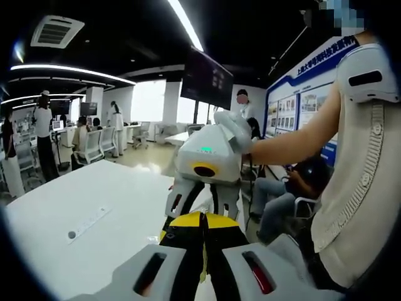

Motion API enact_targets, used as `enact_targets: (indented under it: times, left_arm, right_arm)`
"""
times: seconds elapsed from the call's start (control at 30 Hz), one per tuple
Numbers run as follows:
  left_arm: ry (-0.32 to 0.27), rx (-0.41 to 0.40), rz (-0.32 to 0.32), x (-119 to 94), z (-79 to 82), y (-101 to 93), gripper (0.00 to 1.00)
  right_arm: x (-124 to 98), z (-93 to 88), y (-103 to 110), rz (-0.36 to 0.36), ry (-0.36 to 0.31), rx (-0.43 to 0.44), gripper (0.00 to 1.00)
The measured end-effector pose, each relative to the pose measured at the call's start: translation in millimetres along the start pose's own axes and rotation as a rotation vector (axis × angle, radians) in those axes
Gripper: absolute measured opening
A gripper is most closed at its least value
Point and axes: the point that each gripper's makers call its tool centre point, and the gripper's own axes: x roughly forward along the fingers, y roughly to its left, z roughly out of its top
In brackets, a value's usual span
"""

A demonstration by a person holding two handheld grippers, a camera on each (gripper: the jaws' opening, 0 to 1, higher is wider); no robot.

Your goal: Compare the silicone blocks by pressing each to a similar depth, holding the contact briefly, and releasing to observe deformation and rebound differences across the visible hardness samples.

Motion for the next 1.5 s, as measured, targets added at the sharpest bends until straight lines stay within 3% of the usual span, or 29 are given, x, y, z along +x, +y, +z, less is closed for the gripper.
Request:
enact_targets:
  times: [0.23, 0.5, 0.7, 0.87, 1.1, 1.2, 1.3, 1.4, 1.5]
  left_arm:
    - [-0.012, -0.015, 0.020, -3, -2.5, 4.0, 0.00]
    - [-0.004, -0.041, 0.045, -9, -10.3, 9.7, 0.00]
    - [0.006, -0.067, 0.064, -12, -19.7, 13.1, 0.00]
    - [0.016, -0.105, 0.096, -13, -27.4, 18.1, 0.00]
    - [0.025, -0.210, 0.173, -20, -51.8, 32.4, 0.00]
    - [0.018, -0.264, 0.215, -26, -63.1, 42.3, 0.00]
    - [-0.024, -0.358, 0.257, -33, -71.0, 54.0, 0.00]
    - [-0.049, -0.414, 0.312, -40, -83.0, 68.5, 0.00]
    - [-0.056, -0.440, 0.326, -43, -93.4, 75.2, 0.00]
  right_arm:
    - [1, -0.5, -2, -0.012, -0.008, 0.016, 0.36]
    - [-10, 5.4, -9, -0.080, -0.083, 0.061, 0.43]
    - [-29, 13.6, -16, -0.183, -0.219, 0.144, 0.47]
    - [-44, 11.3, -16, -0.260, -0.290, 0.194, 0.53]
    - [-78, 6.5, -14, -0.424, -0.534, 0.394, 0.55]
    - [-88, -0.6, -10, -0.457, -0.649, 0.525, 0.64]
    - [-85, -22.7, -6, -0.523, -0.672, 0.644, 0.72]
    - [-82, -33.9, 2, -0.542, -0.690, 0.688, 0.70]
    - [-79, -44.4, 15, -0.563, -0.701, 0.748, 0.70]
